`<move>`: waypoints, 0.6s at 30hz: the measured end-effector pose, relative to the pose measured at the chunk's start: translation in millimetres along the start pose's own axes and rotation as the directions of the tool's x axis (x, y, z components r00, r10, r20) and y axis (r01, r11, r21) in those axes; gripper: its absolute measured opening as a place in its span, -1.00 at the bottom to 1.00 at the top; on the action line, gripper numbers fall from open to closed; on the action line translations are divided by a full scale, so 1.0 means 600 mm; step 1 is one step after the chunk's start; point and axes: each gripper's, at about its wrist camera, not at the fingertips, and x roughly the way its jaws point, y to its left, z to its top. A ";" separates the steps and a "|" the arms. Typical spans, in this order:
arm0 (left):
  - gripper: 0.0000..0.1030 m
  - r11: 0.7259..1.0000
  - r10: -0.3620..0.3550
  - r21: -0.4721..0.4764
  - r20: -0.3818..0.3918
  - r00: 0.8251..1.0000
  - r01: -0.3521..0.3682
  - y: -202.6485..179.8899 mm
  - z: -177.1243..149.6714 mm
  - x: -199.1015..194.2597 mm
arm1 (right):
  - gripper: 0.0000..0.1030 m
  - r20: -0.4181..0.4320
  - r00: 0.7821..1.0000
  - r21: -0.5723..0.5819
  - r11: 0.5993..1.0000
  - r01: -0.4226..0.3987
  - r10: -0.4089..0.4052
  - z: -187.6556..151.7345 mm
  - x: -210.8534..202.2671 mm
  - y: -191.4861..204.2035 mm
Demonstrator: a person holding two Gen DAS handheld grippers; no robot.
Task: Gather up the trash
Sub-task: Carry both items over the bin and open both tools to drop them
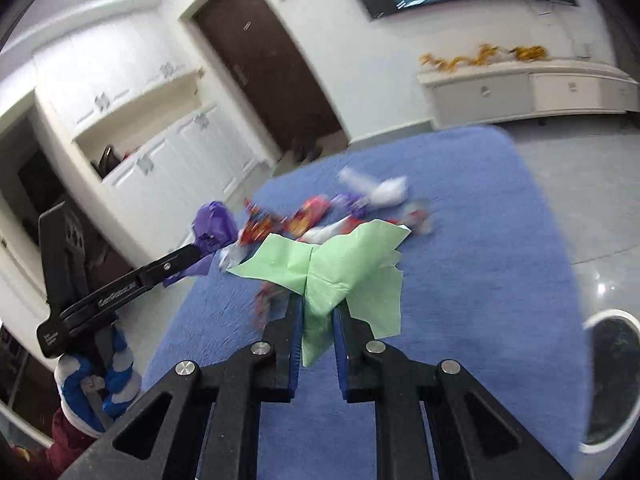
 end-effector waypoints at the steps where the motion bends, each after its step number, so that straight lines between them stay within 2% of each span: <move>1: -0.69 0.999 -0.033 0.023 -0.004 0.999 0.033 -0.030 0.004 0.005 | -0.73 0.027 0.999 0.028 0.999 0.024 -0.025 0.000 -0.027 -0.024; 5: -0.69 0.981 -0.158 0.101 -0.063 0.985 0.164 -0.155 0.008 0.047 | -0.73 0.092 0.986 0.131 0.983 0.128 -0.141 -0.011 -0.107 -0.117; 7: -0.69 0.967 -0.195 0.147 -0.099 0.976 0.208 -0.217 0.005 0.071 | -0.73 0.106 0.972 0.192 0.964 0.186 -0.209 -0.022 -0.144 -0.174; 11: -0.68 0.921 -0.264 0.240 -0.195 0.945 0.307 -0.364 -0.013 0.135 | -0.73 0.085 0.952 0.300 0.918 0.258 -0.295 -0.053 -0.181 -0.278; 14: -0.68 0.889 -0.274 0.295 -0.270 0.923 0.350 -0.457 -0.035 0.188 | -0.73 0.043 0.946 0.394 0.876 0.279 -0.321 -0.081 -0.185 -0.362; 18: -0.64 0.865 -0.262 0.322 -0.367 0.893 0.386 -0.545 -0.068 0.264 | -0.72 -0.026 0.947 0.495 0.819 0.291 -0.321 -0.117 -0.186 -0.458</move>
